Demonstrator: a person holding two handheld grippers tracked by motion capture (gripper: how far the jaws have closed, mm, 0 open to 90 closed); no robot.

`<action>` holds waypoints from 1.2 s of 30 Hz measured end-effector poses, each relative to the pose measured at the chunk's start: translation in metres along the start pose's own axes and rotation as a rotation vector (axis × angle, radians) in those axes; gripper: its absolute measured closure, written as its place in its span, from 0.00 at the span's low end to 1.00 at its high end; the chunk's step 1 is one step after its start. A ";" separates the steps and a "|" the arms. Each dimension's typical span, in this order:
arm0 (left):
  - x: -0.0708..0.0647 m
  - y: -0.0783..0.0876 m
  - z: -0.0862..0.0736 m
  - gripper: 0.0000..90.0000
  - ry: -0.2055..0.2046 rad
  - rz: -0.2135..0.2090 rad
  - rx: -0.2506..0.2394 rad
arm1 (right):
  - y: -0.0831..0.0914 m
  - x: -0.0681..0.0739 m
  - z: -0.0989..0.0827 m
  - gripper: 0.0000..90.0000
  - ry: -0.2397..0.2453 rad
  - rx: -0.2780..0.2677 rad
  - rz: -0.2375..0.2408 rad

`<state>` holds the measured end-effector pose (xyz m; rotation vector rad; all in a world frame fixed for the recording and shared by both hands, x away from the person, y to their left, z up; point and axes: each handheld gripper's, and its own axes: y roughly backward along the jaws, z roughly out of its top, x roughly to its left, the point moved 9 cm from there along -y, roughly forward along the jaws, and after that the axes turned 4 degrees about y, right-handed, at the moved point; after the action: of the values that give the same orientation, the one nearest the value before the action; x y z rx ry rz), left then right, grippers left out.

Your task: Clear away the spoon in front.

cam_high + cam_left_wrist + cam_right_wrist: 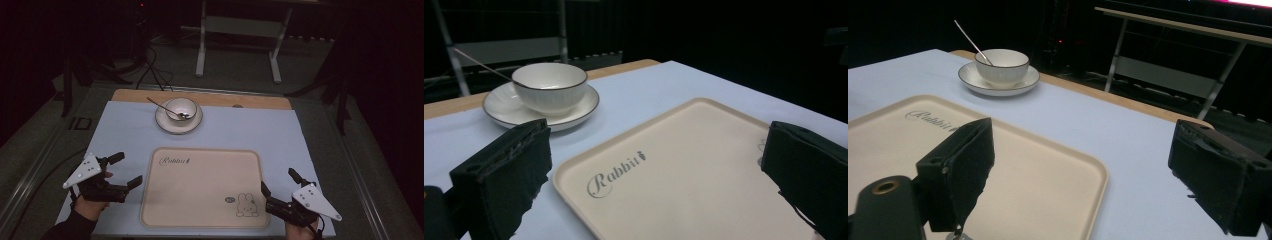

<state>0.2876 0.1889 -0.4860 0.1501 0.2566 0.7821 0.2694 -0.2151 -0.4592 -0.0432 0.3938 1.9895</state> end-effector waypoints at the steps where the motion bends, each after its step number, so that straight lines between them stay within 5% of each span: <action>1: -0.001 0.000 0.000 0.00 -0.002 -0.007 -0.001 | 0.000 0.000 0.000 0.12 0.003 0.003 -0.003; 13: -0.003 0.000 0.002 0.00 0.008 -0.051 0.011 | -0.004 0.003 -0.002 0.12 0.006 0.012 0.014; 21: -0.014 -0.005 0.000 0.00 -0.021 -0.097 0.061 | -0.005 0.004 -0.002 0.12 0.007 0.012 0.026; 36: -0.031 -0.013 0.016 0.01 -0.067 -0.108 0.083 | -0.008 0.004 -0.006 0.12 -0.009 0.015 0.054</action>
<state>0.2803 0.1570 -0.4686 0.2383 0.2320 0.6585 0.2744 -0.2100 -0.4674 -0.0141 0.4081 2.0391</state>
